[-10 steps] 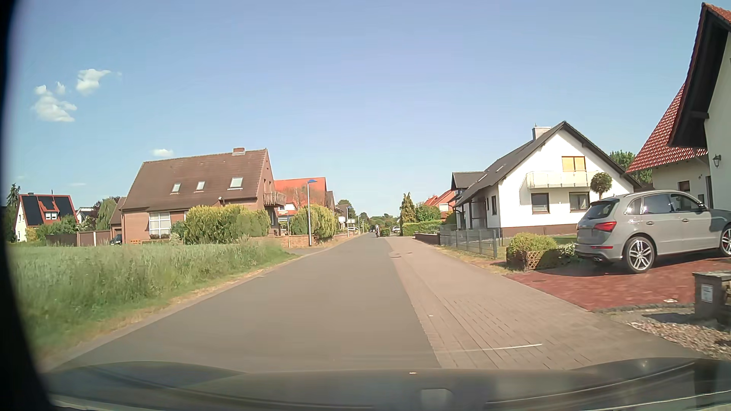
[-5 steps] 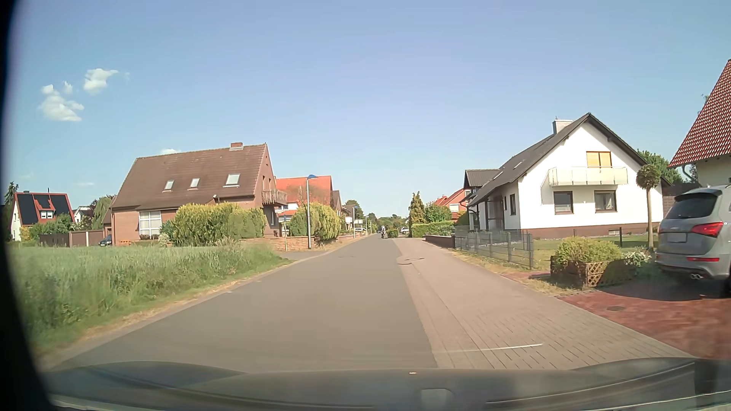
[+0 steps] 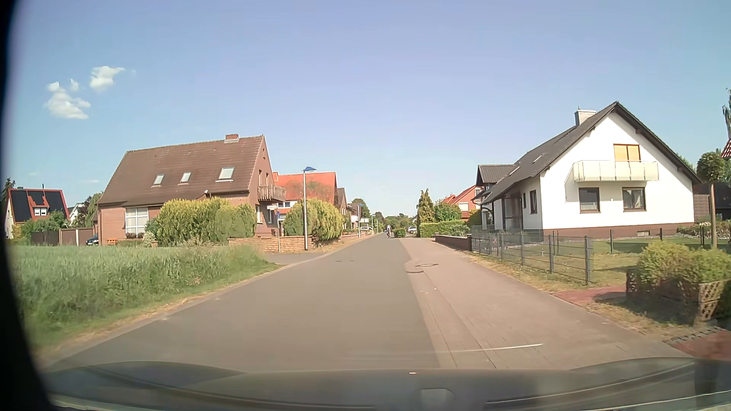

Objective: Follow the waypoints while adhering to traffic rules and regulations

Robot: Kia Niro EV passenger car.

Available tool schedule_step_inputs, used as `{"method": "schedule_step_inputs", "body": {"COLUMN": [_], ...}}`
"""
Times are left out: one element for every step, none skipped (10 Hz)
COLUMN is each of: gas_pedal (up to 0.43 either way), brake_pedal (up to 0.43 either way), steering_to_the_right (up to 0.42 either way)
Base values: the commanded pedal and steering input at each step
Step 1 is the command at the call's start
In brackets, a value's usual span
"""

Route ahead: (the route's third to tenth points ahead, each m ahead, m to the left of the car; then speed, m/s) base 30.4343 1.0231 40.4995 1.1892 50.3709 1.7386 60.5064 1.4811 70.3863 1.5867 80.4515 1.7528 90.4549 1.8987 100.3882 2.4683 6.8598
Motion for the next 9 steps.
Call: {"method": "schedule_step_inputs", "body": {"gas_pedal": [0.157, 0.157, 0.157, 0.157, 0.157, 0.157, 0.15, 0.15, 0.15], "brake_pedal": [0.006, 0.006, 0.006, 0.006, 0.006, 0.006, 0.006, 0.006, 0.006], "steering_to_the_right": [-0.012, -0.012, -0.012, -0.012, -0.011, -0.011, -0.01, -0.007, -0.004]}}
